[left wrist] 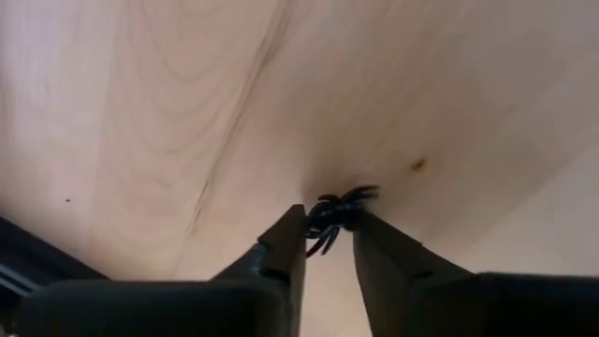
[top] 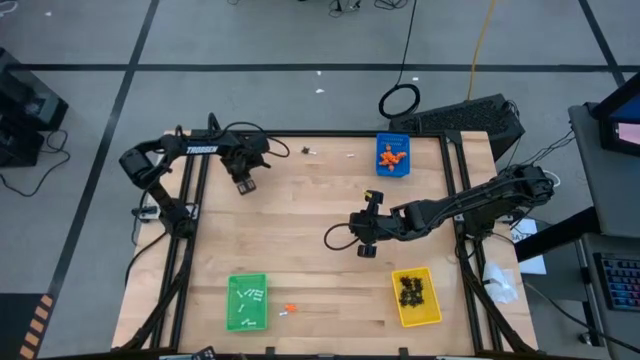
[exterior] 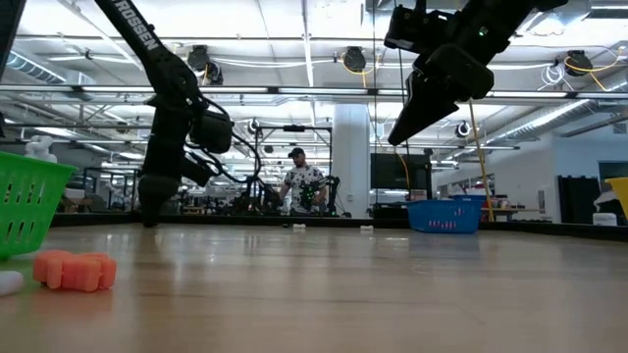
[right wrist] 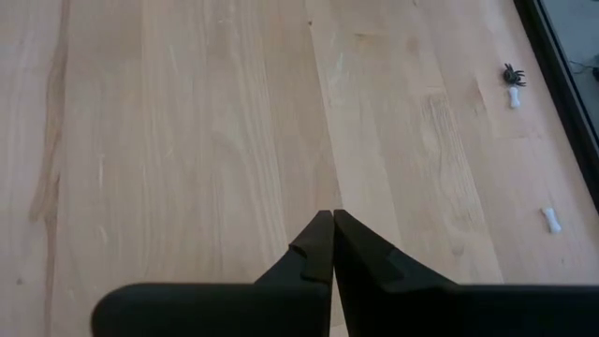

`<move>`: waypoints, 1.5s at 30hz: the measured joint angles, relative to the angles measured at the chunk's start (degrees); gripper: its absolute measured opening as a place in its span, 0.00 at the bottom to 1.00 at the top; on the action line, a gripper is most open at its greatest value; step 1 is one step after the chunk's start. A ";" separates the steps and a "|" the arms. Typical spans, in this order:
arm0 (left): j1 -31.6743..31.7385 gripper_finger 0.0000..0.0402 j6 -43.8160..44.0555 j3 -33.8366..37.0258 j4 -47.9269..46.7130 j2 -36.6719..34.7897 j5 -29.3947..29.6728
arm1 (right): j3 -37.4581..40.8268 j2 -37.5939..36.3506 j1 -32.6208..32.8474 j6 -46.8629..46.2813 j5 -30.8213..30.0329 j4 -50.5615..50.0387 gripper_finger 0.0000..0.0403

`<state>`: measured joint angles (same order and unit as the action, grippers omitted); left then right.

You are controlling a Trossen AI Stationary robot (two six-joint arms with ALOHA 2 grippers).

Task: Sort Halloween decoration
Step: Put the black spider toy into the yellow bin

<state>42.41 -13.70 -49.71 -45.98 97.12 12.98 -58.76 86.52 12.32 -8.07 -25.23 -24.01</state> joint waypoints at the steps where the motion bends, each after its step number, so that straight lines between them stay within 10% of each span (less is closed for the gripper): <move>1: 0.00 0.18 -0.35 0.00 -0.16 0.00 0.24 | 0.02 0.00 0.00 0.02 0.00 0.00 0.00; 9: -0.57 0.04 -1.74 -1.11 -1.88 -4.24 -0.27 | 0.01 0.00 0.00 0.57 -0.12 -0.30 0.00; 17: -4.56 0.00 1.96 1.91 5.86 -13.57 -15.29 | 1.81 -1.64 2.67 -0.54 -0.35 1.12 0.00; 25: -16.62 0.00 12.77 12.82 34.58 -19.75 -28.00 | 17.26 -0.15 4.73 -5.18 -0.25 38.44 0.00; 34: -33.87 0.00 23.64 19.31 76.56 -16.45 -25.85 | 18.45 2.58 4.58 -7.07 -2.40 55.77 0.11; 45: -42.16 0.00 26.87 19.23 92.03 -14.62 -19.66 | 11.52 2.54 4.46 -0.31 -6.27 56.84 0.32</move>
<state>0.25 13.17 -30.48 46.04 82.50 -6.68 -47.24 89.06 16.78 -8.39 -31.50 32.84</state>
